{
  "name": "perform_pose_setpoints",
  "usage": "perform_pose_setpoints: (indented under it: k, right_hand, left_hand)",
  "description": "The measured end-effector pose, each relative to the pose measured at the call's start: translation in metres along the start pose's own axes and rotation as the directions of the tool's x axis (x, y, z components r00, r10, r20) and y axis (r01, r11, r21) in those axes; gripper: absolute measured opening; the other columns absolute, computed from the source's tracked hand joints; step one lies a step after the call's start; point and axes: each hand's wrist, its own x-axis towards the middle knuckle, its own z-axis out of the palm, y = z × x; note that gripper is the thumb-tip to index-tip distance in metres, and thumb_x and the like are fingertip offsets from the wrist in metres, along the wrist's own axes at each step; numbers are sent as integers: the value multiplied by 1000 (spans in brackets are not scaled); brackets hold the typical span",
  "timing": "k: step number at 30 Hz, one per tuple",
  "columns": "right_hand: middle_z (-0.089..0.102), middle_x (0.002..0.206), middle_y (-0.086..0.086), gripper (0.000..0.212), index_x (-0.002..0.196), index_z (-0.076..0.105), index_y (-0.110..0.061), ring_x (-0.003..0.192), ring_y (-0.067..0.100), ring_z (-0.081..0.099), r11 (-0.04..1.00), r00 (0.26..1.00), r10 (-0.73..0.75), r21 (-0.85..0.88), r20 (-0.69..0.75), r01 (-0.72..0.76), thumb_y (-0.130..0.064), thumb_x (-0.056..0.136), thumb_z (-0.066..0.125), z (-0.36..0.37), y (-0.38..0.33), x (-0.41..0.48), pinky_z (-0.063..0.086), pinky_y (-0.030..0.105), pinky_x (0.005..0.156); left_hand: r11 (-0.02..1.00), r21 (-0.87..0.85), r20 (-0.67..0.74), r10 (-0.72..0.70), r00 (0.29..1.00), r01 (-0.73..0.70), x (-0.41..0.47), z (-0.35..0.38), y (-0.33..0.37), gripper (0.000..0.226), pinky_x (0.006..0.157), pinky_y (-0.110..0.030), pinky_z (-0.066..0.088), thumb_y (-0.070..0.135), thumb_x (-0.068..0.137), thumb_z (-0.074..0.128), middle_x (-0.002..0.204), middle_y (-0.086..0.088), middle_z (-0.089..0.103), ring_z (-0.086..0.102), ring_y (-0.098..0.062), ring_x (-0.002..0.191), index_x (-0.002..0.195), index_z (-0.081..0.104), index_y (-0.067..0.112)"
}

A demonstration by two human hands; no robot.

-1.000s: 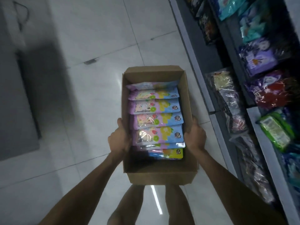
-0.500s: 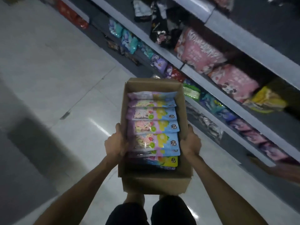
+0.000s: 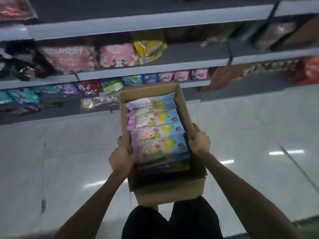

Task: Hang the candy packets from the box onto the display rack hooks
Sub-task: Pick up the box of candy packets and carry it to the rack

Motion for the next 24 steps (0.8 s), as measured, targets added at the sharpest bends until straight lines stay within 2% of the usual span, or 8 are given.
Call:
perform_pose_setpoints:
  k: [2,4,8,13,16,18,21,24]
  right_hand:
    - [73,107,6,50,145,45,-25,96,37,72,993,994,103,53,-46,-101,-16,98,58,-23,54,-8,59,46,82]
    - [74,103,6,48,143,47,-28,93,38,72,982,982,172,98,-74,-164,-20,96,58,-36,92,-17,61,48,80]
    - [75,105,4,46,138,54,-30,95,36,72,910,934,331,305,-132,-280,-18,94,57,-88,191,-38,62,49,81]
    - [74,98,2,32,124,62,-26,90,34,70,794,829,516,484,-216,-368,-22,93,58,-154,305,-71,59,44,76]
    - [70,96,4,34,123,62,-21,91,38,69,739,763,603,523,-232,-424,-13,90,56,-194,359,-85,56,43,75]
    - [68,94,6,31,120,61,-17,91,39,68,720,725,643,516,-246,-464,-12,89,57,-223,398,-92,52,40,72]
    - [71,100,11,30,117,61,-16,95,42,68,697,676,685,512,-270,-502,-13,87,57,-266,454,-98,52,41,74]
    - [72,105,14,30,116,63,-14,101,44,68,645,614,740,546,-273,-535,-11,86,57,-302,506,-99,50,41,78]
  left_hand:
    - [995,16,6,98,995,-98,-8,22,41,44,61,-32,44,42,101,60,89,-6,65,56,-24,64,130,42,14]
    - [988,62,21,143,989,-144,-12,38,71,41,66,-36,53,38,101,61,89,-9,69,66,-32,70,131,43,16]
    - [924,149,99,340,935,-352,-34,68,174,44,70,-38,58,40,98,63,93,-8,72,70,-32,77,131,42,19]
    - [802,155,246,534,809,-577,-87,89,327,47,81,-41,54,43,100,58,111,-12,70,69,-35,97,135,43,15]
    - [726,124,279,628,726,-676,-119,103,403,51,86,-42,54,47,99,56,123,-12,68,67,-37,106,138,42,17]
    - [679,137,308,663,683,-721,-142,112,457,48,85,-41,49,42,99,58,126,-13,67,66,-40,112,136,43,15]
    - [599,163,319,720,617,-784,-175,124,539,43,90,-44,51,35,97,60,127,-15,66,66,-41,115,133,48,14]
    - [490,152,353,785,510,-859,-199,142,613,39,89,-47,53,34,95,59,124,-15,68,67,-41,111,127,48,14]
